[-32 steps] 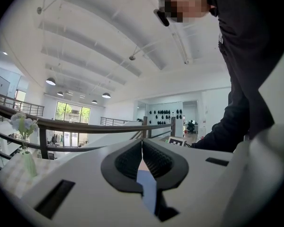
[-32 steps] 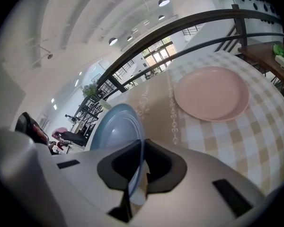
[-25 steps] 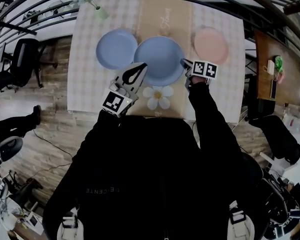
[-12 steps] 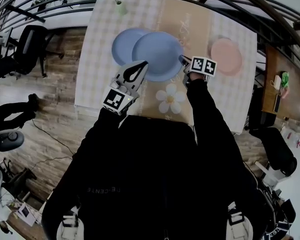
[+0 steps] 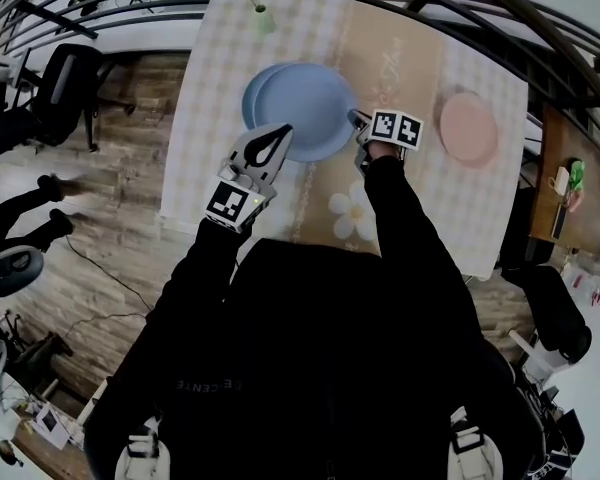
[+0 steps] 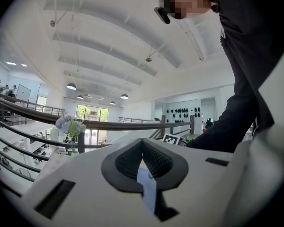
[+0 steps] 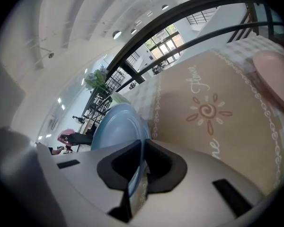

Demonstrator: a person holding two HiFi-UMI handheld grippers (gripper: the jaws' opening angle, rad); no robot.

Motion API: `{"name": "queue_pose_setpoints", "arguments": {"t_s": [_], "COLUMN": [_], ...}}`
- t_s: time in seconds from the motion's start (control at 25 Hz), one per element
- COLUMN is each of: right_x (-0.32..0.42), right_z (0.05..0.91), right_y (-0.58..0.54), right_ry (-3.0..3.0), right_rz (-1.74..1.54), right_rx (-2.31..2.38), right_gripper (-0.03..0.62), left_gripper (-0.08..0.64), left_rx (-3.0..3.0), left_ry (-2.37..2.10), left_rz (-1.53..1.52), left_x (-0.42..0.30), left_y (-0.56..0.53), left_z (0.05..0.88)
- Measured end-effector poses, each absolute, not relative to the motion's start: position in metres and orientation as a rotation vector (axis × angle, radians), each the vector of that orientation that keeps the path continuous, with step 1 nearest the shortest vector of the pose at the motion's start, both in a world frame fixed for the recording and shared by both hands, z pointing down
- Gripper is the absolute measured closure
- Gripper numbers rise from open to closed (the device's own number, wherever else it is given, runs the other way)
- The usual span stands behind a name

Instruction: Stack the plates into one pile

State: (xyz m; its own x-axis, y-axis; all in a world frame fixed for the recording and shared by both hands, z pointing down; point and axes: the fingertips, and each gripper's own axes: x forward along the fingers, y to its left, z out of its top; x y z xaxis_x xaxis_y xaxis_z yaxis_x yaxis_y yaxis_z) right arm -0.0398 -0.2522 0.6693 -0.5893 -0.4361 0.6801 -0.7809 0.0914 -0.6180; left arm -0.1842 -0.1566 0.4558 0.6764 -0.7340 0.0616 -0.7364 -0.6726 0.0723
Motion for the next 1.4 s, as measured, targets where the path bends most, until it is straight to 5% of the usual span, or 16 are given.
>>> {"name": "queue_pose_setpoints", "arguments": {"t_s": [0.72, 0.88, 1.4], "right_x": [-0.090, -0.095, -0.063], "right_z": [0.714, 0.715, 0.666], "right_y": [-0.280, -0.280, -0.275], "right_ry": [-1.941, -1.965, -2.093], "right_rz": [1.487, 1.488, 1.286], "right_rx": [1.213, 1.171, 1.203], "right_gripper": [0.545, 0.411, 0.377], "left_gripper": [0.540, 0.540, 0.540], "left_rx": [2.693, 2.689, 2.751], "left_ry": [-1.280, -1.280, -1.219], "left_rz": [0.044, 0.049, 0.063], "left_x": [-0.234, -0.233, -0.192], "left_y": [-0.155, -0.156, -0.158], "left_z": [0.473, 0.473, 0.465]}}
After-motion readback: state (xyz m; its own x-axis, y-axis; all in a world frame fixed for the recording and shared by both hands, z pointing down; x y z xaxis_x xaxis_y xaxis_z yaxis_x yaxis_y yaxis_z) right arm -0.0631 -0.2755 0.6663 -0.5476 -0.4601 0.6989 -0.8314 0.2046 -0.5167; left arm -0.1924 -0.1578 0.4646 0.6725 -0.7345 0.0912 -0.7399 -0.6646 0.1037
